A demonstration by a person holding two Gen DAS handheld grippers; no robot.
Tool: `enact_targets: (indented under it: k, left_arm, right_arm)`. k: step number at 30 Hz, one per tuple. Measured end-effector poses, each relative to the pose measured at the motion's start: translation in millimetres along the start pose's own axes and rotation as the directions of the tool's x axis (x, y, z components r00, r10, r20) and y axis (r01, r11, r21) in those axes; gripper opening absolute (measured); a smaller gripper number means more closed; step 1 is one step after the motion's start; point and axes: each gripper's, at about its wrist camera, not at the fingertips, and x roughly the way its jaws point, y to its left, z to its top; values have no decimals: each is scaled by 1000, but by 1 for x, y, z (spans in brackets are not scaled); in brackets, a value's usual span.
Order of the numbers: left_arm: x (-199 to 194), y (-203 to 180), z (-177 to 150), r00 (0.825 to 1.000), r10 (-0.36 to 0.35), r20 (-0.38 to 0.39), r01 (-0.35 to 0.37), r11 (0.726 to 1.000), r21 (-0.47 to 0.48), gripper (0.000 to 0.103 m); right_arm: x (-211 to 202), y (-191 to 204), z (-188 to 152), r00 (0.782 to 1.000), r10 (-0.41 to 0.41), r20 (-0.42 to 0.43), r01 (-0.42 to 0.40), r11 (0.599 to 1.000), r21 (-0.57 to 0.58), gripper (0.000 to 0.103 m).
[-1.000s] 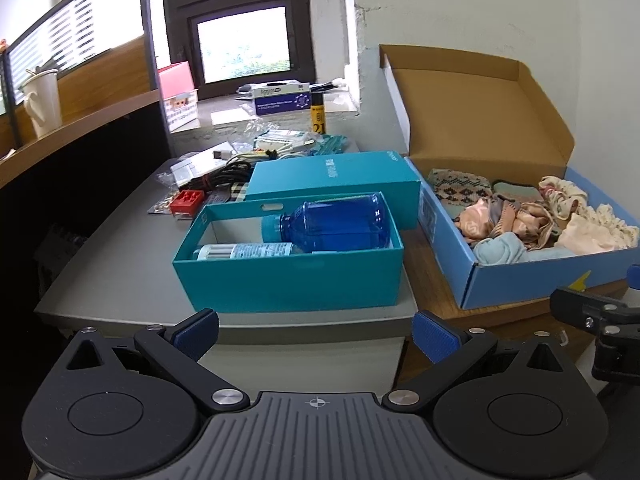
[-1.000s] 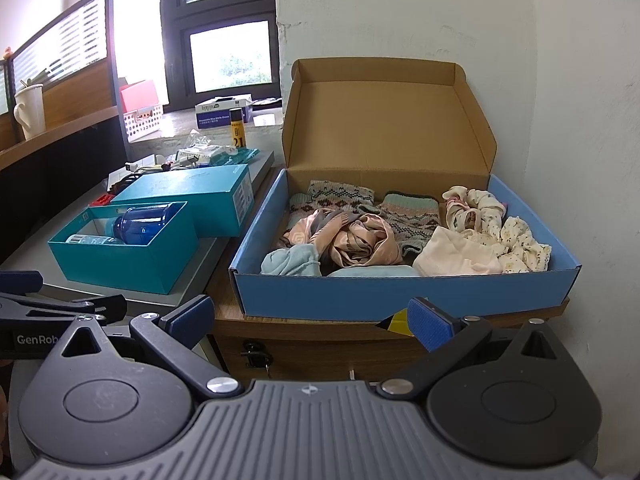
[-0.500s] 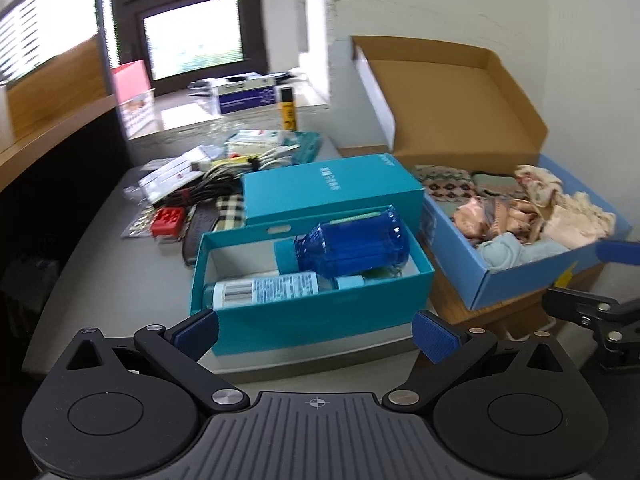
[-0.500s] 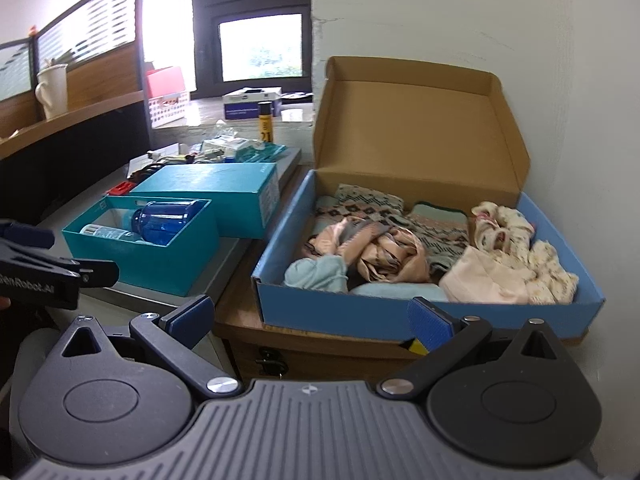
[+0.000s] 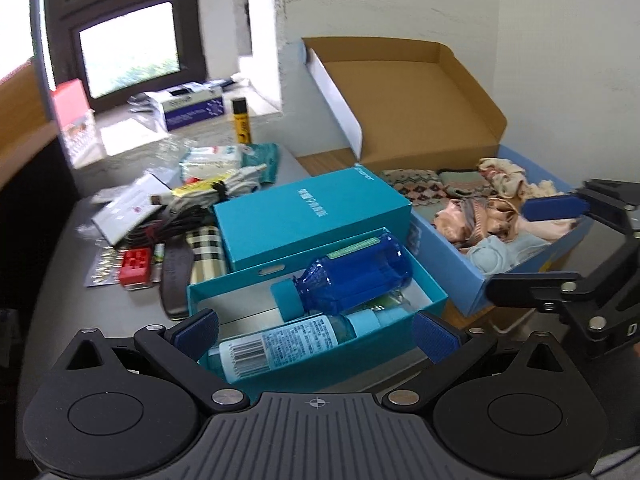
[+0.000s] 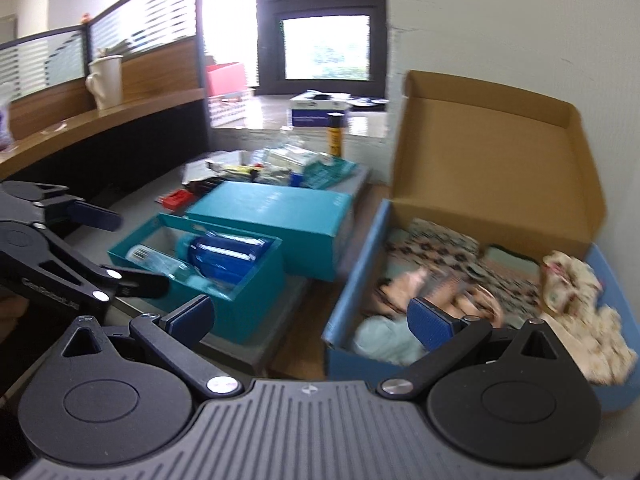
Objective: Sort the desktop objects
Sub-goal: 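Close the right gripper on the blue water bottle in the teal box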
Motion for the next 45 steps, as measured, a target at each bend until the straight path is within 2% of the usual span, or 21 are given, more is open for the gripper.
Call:
enact_targets:
  k: [4, 9, 11, 15, 19, 31, 40, 45]
  left_arm:
    - [8, 10, 4, 997, -75, -23, 76, 997, 16, 103]
    - [17, 7, 8, 996, -81, -48, 86, 991, 104, 103]
    - [20, 4, 9, 993, -101, -65, 108, 985, 131, 103]
    - [29, -1, 9, 991, -92, -100, 112, 972, 208, 103]
    - [40, -2, 8, 985, -90, -148, 122, 967, 222, 103]
    - [56, 0, 5, 970, -148, -194, 185, 964, 190, 103]
    - [52, 1, 10, 963, -204, -177, 227, 966, 125, 103]
    - [42, -3, 14, 972, -172, -158, 194, 971, 138, 103]
  right_arm:
    - [14, 6, 16, 999, 51, -15, -51, 999, -12, 103]
    - [30, 13, 32, 998, 52, -24, -53, 998, -28, 101]
    - [35, 17, 36, 998, 50, -34, -51, 998, -42, 91]
    - [46, 22, 43, 995, 79, -64, -82, 996, -45, 82]
    - [55, 28, 49, 990, 100, -96, -104, 994, -42, 59]
    - [70, 34, 49, 976, 147, -162, -150, 989, -4, 58]
    - [70, 36, 49, 975, 155, -159, -156, 988, 5, 61]
    - [67, 35, 47, 976, 165, -142, -162, 986, 30, 62]
